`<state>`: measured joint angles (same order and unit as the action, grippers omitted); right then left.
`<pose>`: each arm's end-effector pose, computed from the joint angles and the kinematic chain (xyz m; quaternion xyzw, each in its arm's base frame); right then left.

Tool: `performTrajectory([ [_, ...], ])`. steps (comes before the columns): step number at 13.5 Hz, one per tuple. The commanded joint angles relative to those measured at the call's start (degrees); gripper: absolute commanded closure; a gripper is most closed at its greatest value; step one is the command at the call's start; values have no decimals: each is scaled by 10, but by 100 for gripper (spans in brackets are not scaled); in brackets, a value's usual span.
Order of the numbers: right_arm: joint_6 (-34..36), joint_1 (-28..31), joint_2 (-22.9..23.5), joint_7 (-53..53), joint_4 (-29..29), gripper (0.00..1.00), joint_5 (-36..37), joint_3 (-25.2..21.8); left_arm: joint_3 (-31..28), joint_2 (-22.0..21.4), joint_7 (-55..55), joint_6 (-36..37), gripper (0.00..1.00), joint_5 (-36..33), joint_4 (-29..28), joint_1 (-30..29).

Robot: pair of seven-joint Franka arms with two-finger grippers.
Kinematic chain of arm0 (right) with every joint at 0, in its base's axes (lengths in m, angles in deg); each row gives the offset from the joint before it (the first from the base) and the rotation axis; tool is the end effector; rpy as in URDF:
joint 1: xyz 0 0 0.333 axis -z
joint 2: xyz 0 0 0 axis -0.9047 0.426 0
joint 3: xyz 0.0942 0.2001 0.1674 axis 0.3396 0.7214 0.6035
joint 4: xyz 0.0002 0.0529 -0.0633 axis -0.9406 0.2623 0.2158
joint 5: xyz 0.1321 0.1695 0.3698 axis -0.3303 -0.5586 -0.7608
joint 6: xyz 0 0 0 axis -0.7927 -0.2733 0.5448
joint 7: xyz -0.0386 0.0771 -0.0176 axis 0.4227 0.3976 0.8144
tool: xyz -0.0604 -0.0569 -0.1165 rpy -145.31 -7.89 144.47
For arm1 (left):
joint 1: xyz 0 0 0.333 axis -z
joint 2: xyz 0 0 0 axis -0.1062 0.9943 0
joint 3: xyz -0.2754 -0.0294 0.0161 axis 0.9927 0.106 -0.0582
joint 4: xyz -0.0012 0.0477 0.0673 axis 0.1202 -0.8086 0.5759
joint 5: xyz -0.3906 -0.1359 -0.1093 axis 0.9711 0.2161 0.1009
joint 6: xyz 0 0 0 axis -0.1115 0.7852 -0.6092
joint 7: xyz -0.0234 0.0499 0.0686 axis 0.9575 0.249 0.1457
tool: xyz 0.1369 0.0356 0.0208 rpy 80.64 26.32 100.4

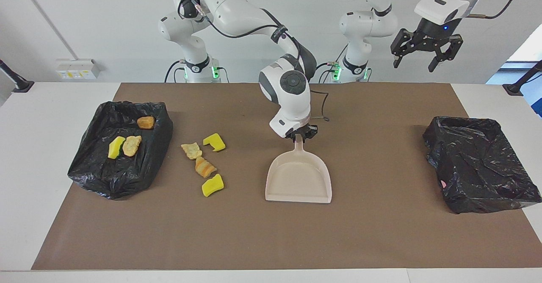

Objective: Sweep and dump trash in bin

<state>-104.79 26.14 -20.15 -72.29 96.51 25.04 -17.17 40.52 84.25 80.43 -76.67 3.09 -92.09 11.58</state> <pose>0.5607 0.4527 0.2686 -0.9941 0.0575 0.0587 0.0709 0.5468 -0.1071 0.6374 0.9938 -0.1107 0.0122 0.0051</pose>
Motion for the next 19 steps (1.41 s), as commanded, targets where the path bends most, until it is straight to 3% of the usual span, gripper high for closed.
performTrajectory([
  [1, 1, 3, -13, 9, -7, 0, -15, 2, 2, -12, 1, 6, 0, 7, -11, -6],
  [4, 21, 12, -43, 12, 0, 0, -20, 2, 2, -13, 5, -1, 0, 7, -14, -7],
  [6, 69, 20, -70, 21, 1, 0, -18, 1, 2, -13, 9, -3, 0, 7, -21, -7],
  [9, 118, 20, -148, 24, 52, 0, -19, 1, 9, -11, 9, -27, 0, 7, -46, -4],
  [13, 211, 9, -237, 2, 116, 0, -20, 2, 63, -3, -6, -117, 0, 7, -120, -5],
  [15, 204, -21, -280, -30, 183, 0, -20, 2, 91, 0, -35, -177, 0, 7, -159, -4],
  [19, 108, -65, -397, -57, 384, 0, -48, 2, 138, 20, -62, -257, 0, 7, -210, -3],
])
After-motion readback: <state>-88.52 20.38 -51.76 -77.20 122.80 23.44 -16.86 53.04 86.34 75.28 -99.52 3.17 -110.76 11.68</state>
